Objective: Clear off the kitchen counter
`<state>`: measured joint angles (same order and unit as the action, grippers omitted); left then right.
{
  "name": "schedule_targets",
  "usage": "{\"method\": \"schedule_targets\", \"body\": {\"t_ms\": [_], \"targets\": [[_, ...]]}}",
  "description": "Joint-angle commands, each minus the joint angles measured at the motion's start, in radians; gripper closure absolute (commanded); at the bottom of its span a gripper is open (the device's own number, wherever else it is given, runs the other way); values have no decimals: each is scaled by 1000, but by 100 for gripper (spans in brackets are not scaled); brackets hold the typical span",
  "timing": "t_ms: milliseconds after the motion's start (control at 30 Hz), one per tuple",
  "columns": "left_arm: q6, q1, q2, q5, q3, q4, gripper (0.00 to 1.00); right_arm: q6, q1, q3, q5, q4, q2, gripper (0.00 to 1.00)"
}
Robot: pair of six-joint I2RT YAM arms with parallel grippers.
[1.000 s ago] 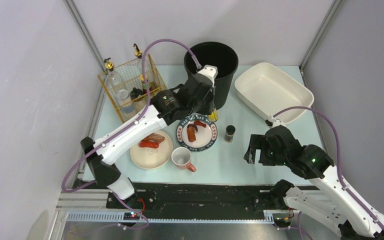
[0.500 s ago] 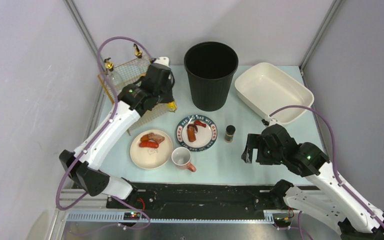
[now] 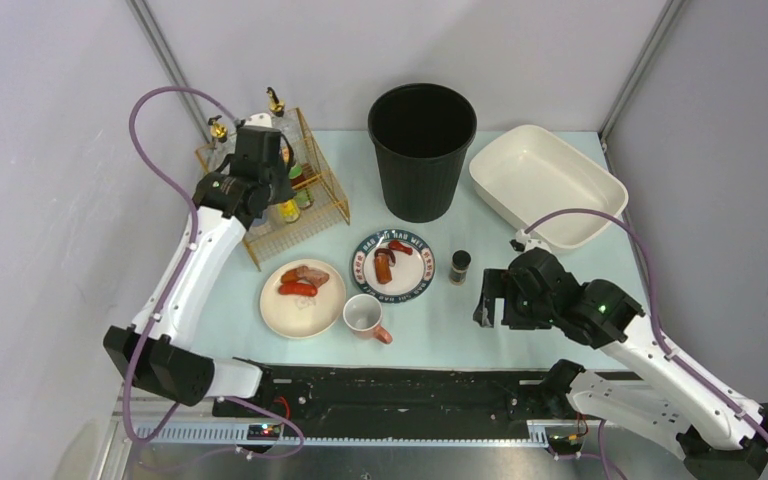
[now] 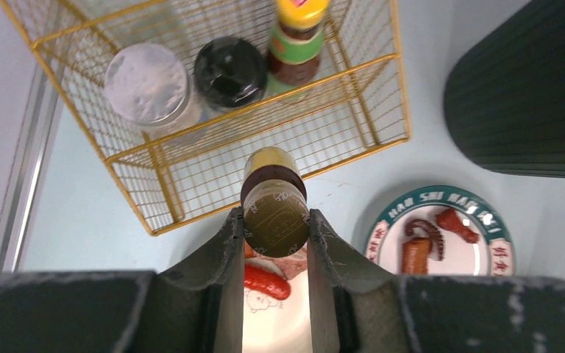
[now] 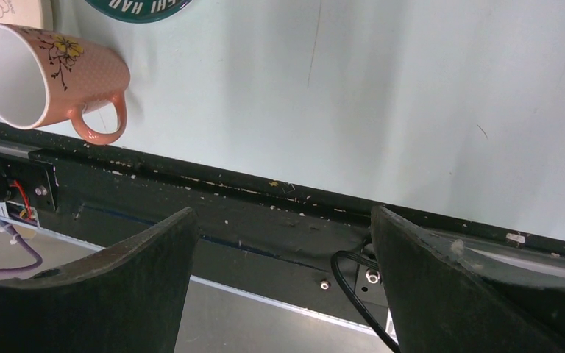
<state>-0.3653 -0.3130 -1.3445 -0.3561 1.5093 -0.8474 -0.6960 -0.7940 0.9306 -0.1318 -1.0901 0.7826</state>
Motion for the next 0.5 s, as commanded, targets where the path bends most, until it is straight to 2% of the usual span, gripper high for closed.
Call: {"method": "schedule_targets", "body": {"t_ms": [0,267,467], "targets": [[-15,60,15,-11,-30,54,100,-26,-13,0,-20,29,3,9],[-20,118,-18,-84,-70,61,100,-35,-29,0,-27,26,10,9],[-34,168,-12,-72,-106,74,100,-35,-30,-3,-32,23,9,9]]}}
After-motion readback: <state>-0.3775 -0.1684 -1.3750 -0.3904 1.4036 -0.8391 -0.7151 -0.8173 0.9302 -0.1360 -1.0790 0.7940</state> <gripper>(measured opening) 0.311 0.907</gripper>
